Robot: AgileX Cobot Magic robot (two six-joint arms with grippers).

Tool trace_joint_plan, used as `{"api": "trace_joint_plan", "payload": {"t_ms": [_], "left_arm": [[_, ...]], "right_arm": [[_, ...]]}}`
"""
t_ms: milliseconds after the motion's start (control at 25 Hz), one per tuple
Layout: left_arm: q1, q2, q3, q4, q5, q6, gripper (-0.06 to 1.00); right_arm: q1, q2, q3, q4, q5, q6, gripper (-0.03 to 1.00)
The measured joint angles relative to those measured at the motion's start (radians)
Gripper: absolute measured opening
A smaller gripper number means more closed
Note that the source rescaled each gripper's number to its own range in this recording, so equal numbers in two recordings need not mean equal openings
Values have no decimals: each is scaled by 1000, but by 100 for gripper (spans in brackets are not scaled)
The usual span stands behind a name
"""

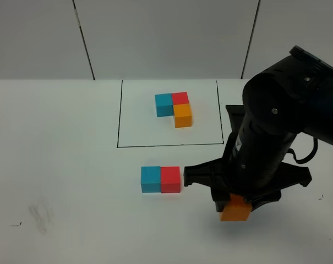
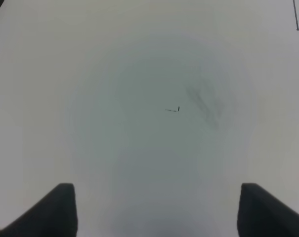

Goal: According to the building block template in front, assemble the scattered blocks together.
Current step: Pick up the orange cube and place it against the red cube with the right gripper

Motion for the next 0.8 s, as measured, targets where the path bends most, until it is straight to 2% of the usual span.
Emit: {"api": "trace_joint_plan", "payload": {"t_ms": [240, 560, 800], "left_arm": [[0, 0, 0, 0, 0, 0, 61], [0, 0, 0, 0, 0, 0, 61], [0, 0, 0, 0, 0, 0, 61]], "right_arm": [[78, 86, -45, -33, 4, 3, 0], [79, 223, -181, -74, 3, -24, 0], [78, 259, -198, -114, -31, 10, 0]]}}
